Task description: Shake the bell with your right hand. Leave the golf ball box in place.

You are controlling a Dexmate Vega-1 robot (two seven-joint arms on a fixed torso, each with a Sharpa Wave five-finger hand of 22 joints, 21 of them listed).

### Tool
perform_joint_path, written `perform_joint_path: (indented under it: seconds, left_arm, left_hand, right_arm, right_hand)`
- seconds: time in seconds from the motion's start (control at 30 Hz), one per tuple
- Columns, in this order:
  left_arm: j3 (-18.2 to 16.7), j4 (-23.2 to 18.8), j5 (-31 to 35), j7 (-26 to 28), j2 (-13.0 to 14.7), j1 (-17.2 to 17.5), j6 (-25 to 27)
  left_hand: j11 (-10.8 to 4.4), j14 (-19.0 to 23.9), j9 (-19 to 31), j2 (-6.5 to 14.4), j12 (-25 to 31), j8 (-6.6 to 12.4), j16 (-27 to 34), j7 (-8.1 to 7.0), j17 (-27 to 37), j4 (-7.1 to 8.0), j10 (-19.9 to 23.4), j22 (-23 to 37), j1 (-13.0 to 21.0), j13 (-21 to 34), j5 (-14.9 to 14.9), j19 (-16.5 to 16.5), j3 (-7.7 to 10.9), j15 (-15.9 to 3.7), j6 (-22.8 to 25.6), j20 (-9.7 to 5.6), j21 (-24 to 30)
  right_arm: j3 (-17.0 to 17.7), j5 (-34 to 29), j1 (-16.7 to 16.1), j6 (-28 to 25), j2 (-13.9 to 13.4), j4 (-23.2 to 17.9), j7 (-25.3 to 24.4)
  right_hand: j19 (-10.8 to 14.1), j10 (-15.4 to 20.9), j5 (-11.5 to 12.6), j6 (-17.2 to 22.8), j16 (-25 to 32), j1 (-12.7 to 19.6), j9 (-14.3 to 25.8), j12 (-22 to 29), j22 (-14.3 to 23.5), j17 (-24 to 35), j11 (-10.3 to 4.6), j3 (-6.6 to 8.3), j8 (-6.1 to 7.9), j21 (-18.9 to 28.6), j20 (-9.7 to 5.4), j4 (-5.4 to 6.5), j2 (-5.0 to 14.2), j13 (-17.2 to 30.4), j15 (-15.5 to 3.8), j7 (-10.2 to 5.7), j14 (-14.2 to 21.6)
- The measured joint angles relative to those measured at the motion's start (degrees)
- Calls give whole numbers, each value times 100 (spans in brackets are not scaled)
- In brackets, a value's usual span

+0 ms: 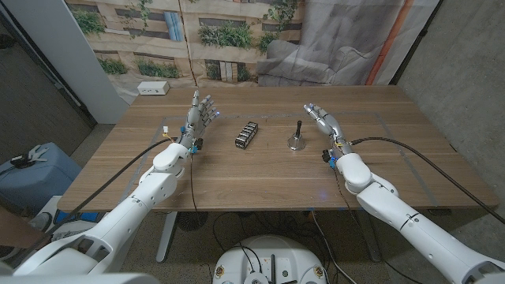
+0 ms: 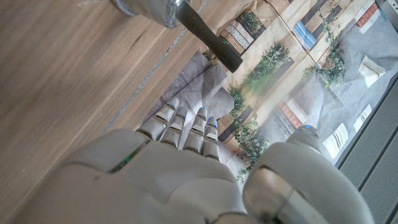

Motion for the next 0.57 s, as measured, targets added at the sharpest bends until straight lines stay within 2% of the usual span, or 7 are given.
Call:
perform_joint_path:
  seconds: [0.03, 0.1, 0.33, 0.57]
  left_arm:
    - [0, 0, 0, 0, 0, 0, 0]
    - [0, 0, 0, 0, 0, 0, 0]
    - [0, 0, 0, -1, 1, 0, 0]
    - [0, -1, 0, -1, 2, 0, 0]
  left_hand:
    - [0, 0, 0, 0, 0, 0, 0, 0, 0, 0, 0, 0, 0, 0, 0, 0, 0, 0, 0, 0, 0]
    - [0, 0, 0, 0, 0, 0, 0, 0, 0, 0, 0, 0, 0, 0, 0, 0, 0, 0, 0, 0, 0]
    - [0, 0, 0, 0, 0, 0, 0, 0, 0, 0, 0, 0, 0, 0, 0, 0, 0, 0, 0, 0, 0]
    - [0, 0, 0, 0, 0, 0, 0, 0, 0, 0, 0, 0, 0, 0, 0, 0, 0, 0, 0, 0, 0]
  right_arm:
    - [16, 60, 5, 5, 12, 9, 18]
    - [45, 139, 16, 10, 32, 32, 49]
    - [160, 652, 87, 50, 144, 197, 276]
    - [241, 1019, 136, 146, 239, 350, 424]
  right_hand:
    - [0, -34, 0, -9, -21, -51, 0, 0, 0, 0, 3, 0, 0, 0, 0, 0, -49, 0, 0, 9, 0]
    - [-19, -83, 0, -60, -26, -102, 0, 0, 0, 0, 1, -28, 0, 0, -19, 28, 4, 0, -2, 0, -43]
    - [-104, -272, 0, -360, -105, -342, 1, 0, 0, -27, 150, -71, -31, 0, -20, 119, 64, -27, -20, 154, -207]
    - [-103, -325, 28, -438, -113, -435, -26, 0, 0, -26, 140, -87, -31, 0, -19, 182, 154, -26, -32, 193, -257]
